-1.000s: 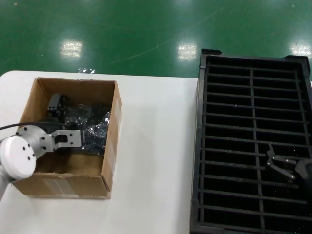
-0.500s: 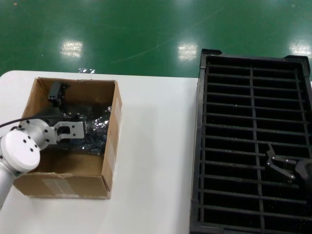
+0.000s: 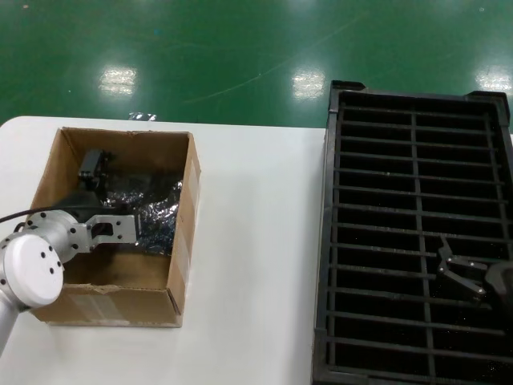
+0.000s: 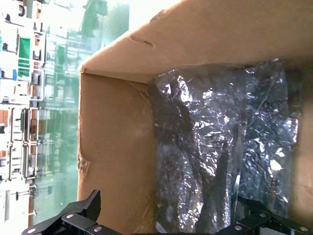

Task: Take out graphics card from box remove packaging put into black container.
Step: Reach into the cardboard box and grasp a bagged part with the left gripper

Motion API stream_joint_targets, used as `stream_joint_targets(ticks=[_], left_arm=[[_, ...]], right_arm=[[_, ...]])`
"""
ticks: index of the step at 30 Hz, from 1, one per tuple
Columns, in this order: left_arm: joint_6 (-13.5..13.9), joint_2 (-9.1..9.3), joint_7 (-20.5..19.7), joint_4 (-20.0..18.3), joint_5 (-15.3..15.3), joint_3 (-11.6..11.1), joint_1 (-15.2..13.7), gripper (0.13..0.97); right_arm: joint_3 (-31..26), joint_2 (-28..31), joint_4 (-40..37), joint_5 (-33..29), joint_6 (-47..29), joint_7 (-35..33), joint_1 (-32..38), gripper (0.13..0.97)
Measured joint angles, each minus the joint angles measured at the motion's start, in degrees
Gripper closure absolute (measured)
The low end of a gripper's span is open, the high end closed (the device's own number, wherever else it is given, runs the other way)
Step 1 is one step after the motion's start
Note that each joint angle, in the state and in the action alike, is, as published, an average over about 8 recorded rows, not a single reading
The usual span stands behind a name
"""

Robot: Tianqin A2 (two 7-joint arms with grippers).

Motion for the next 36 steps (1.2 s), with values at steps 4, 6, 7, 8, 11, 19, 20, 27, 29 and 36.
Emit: stream_joint_targets(ticks=[4,6,7,8,11,19,20,27,29,36], left_arm=[[0.03,0.14,-0.90,-0.74,1.50,-1.06,0.90,0.238],[0.01,0.21,-1.21,-1.10,2.06,-1.53,1.31,0.250],[0.02,0.25,-1.37,-1.29,2.33,-1.77,1.51,0.270],[0.03,0.28,-1.52,-1.49,2.61,-2.01,1.71,0.289],[0.15,0.35,-1.96,-2.05,3.38,-2.72,2.24,0.349],[0.73,0.44,-2.82,-3.28,4.89,-4.15,3.31,0.436],[0.80,0.45,-2.89,-3.42,5.00,-4.27,3.42,0.463],[1.43,0.39,-3.43,-4.63,5.82,-5.13,4.25,0.625],[1.60,0.34,-3.59,-5.00,6.08,-5.39,4.49,0.669],[2.35,0.08,-4.27,-6.54,7.13,-6.39,5.43,0.802]], right_arm=[[0.00,0.00,0.00,0.00,0.00,0.00,0.00,0.129],[0.00,0.00,0.00,0.00,0.00,0.00,0.00,0.129],[0.00,0.00,0.00,0.00,0.00,0.00,0.00,0.129],[0.00,0.00,0.00,0.00,0.00,0.00,0.00,0.129],[0.00,0.00,0.00,0.00,0.00,0.00,0.00,0.129],[0.00,0.00,0.00,0.00,0.00,0.00,0.00,0.129],[0.00,0.00,0.00,0.00,0.00,0.00,0.00,0.129],[0.00,0.00,0.00,0.00,0.00,0.00,0.00,0.129],[0.00,0.00,0.00,0.00,0.00,0.00,0.00,0.129],[0.00,0.00,0.00,0.00,0.00,0.00,0.00,0.129]])
